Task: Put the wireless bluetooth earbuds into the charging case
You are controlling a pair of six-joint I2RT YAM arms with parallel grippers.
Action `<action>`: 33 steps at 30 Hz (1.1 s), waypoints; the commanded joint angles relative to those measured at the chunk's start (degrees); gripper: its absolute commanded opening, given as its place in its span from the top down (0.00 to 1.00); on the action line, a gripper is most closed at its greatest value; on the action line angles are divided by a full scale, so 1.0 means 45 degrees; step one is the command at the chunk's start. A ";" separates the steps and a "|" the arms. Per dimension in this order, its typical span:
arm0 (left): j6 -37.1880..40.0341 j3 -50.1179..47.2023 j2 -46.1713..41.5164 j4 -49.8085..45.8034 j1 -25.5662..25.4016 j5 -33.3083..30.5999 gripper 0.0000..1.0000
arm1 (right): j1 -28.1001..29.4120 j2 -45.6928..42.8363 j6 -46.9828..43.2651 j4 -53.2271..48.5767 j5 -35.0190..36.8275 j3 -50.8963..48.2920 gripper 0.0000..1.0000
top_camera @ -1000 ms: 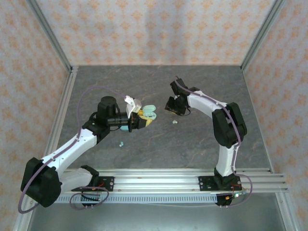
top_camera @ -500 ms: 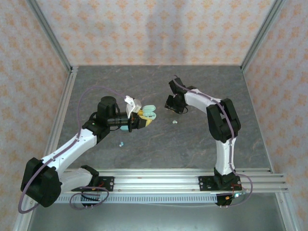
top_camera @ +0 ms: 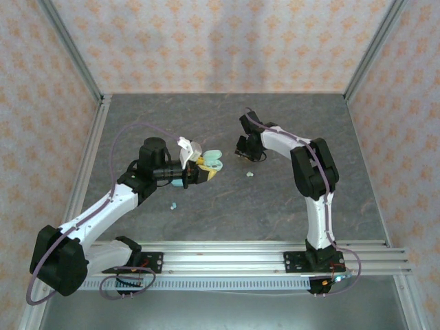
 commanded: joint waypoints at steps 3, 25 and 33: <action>0.0207 0.0183 0.0016 -0.0083 0.0149 0.0079 0.90 | -0.0122 0.0295 -0.0246 -0.0306 0.0410 0.0383 0.67; 0.0245 0.0125 -0.0355 -0.0313 0.0136 0.0040 0.90 | -0.0160 0.0420 -0.0514 -0.0598 0.0481 0.0779 0.69; 0.0244 0.0090 -0.0473 -0.0356 0.0146 0.0001 0.90 | -0.0171 0.0664 -0.0670 -0.0406 0.0112 0.0613 0.77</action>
